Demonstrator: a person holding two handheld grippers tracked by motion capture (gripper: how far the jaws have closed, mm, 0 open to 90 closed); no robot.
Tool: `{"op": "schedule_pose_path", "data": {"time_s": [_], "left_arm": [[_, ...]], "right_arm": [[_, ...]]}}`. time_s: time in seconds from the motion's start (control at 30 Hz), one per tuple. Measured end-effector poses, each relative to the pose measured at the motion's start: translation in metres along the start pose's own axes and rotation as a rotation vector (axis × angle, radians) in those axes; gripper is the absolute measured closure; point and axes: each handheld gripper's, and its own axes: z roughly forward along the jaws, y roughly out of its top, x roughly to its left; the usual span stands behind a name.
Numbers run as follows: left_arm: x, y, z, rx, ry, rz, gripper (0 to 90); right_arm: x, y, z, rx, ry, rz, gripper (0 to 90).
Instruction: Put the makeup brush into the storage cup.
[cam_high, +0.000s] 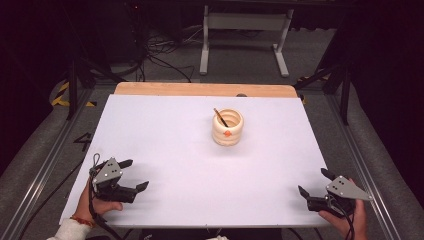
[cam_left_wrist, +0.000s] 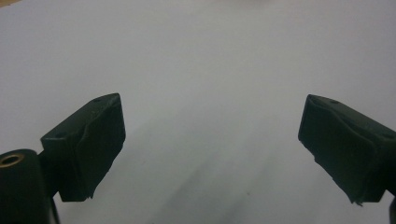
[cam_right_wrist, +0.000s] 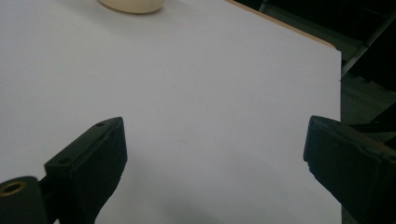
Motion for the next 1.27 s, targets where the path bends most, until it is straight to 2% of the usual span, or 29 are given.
{"op": "schedule_pose_path", "data": {"time_s": [0.13,0.2,0.37,1.27], "left_arm": [[0.0002,0.0006,0.0009,0.004,0.005,0.007,8.3],[-0.0007,0.0006,0.0015,0.006,-0.001,-0.003,8.3],[-0.0002,0.0013,0.0020,0.013,0.007,0.004,8.3],[0.0018,0.0020,0.0056,0.023,-0.002,-0.009,8.5]], "right_arm": [[0.0024,0.0003,-0.0012,-0.008,-0.005,-0.006,7.6],[0.0023,-0.0002,-0.0008,-0.008,-0.004,0.002,7.6],[-0.0004,0.0005,-0.0004,-0.009,-0.010,0.023,7.5],[0.0008,0.0013,0.0008,-0.014,-0.009,0.021,6.8]]}}
